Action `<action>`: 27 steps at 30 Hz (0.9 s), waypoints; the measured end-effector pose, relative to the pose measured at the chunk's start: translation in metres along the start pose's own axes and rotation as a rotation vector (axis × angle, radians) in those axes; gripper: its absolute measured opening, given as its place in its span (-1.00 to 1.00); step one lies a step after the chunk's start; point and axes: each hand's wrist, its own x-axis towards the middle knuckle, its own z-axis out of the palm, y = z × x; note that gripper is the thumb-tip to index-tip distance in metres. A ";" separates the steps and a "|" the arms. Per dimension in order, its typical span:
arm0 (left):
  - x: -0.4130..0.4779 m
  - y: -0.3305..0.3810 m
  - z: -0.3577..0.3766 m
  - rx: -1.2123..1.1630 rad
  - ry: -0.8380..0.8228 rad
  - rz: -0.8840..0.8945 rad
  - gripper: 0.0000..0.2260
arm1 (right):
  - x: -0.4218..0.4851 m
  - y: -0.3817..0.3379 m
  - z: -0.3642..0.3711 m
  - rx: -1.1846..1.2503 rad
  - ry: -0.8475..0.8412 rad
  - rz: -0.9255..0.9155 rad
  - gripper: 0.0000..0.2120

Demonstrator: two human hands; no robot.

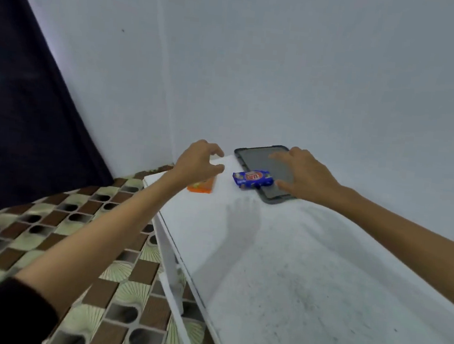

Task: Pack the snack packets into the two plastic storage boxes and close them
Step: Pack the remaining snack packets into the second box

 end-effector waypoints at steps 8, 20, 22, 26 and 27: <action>0.069 -0.082 0.055 -0.099 -0.109 -0.287 -0.60 | 0.099 0.002 0.095 0.025 -0.188 -0.031 -0.43; 0.107 -0.105 0.115 0.063 -0.171 -0.387 -0.44 | 0.151 0.047 0.137 -0.236 -0.528 -0.127 -0.37; 0.103 -0.103 0.114 0.041 -0.156 -0.377 -0.50 | 0.146 0.049 0.140 -0.254 -0.489 -0.133 -0.37; 0.104 -0.110 0.105 -0.018 -0.104 -0.331 -0.50 | 0.145 0.046 0.138 -0.224 -0.354 -0.091 -0.38; 0.103 -0.110 0.103 -0.024 -0.104 -0.334 -0.51 | 0.142 0.046 0.138 -0.222 -0.349 -0.081 -0.38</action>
